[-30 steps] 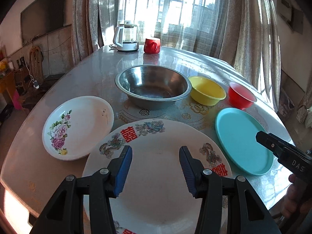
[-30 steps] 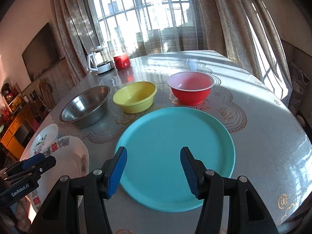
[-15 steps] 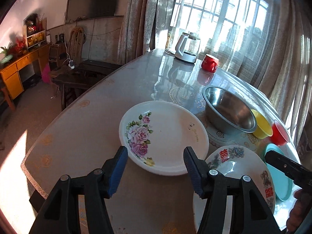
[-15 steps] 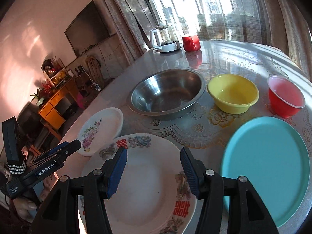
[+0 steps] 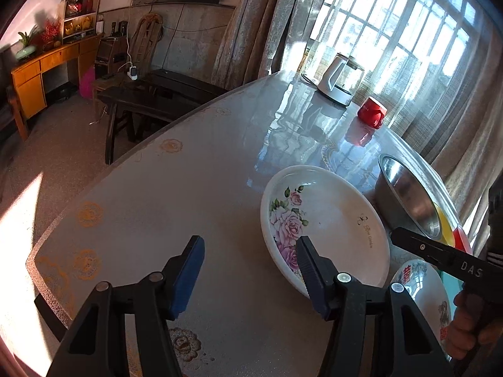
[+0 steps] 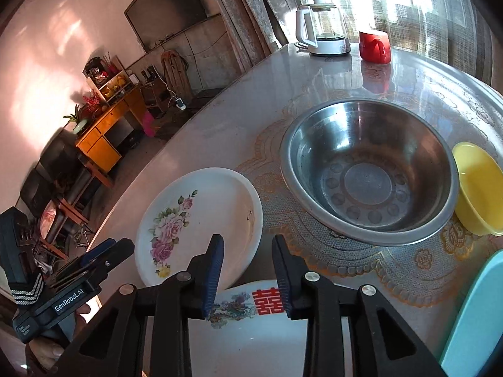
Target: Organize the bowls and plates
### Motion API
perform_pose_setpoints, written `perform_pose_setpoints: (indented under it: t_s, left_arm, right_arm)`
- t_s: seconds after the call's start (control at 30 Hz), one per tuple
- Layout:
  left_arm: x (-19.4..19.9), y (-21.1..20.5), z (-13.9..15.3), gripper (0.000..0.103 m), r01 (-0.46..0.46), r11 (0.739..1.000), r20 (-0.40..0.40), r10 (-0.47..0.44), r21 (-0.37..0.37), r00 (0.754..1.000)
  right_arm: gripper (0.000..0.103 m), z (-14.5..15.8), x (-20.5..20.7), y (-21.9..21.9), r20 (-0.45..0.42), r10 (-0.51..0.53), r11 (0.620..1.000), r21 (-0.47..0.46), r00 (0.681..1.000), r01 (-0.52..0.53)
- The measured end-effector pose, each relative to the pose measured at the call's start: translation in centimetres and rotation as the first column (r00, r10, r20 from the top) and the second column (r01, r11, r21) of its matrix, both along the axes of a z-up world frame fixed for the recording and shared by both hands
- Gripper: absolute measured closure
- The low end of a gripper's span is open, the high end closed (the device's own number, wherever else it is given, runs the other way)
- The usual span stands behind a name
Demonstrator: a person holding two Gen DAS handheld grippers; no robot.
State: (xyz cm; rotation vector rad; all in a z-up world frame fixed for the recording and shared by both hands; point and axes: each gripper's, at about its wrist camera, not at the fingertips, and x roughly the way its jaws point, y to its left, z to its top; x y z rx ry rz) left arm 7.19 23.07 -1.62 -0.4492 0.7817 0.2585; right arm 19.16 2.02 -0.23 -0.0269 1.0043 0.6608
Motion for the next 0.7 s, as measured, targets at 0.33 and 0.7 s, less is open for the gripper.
perform_pose_setpoints:
  t_s: [0.33, 0.7]
  left_arm:
    - [1.9, 0.9, -1.4, 0.060, 0.030, 0.998, -0.006, -0.031, -0.057, 1.000]
    - [3.2, -0.5, -1.7, 0.079, 0.083, 0.996, -0.003, -0.083, -0.021, 0.997]
  right_arm:
    - [0.078, -2.2, 1.9, 1.8, -0.021, 0.003, 0.995, -0.104, 1.000, -0.005]
    - [0.084, -2.5, 1.5, 3.1, -0.027, 0.047, 0.995, -0.086, 0.999, -0.049]
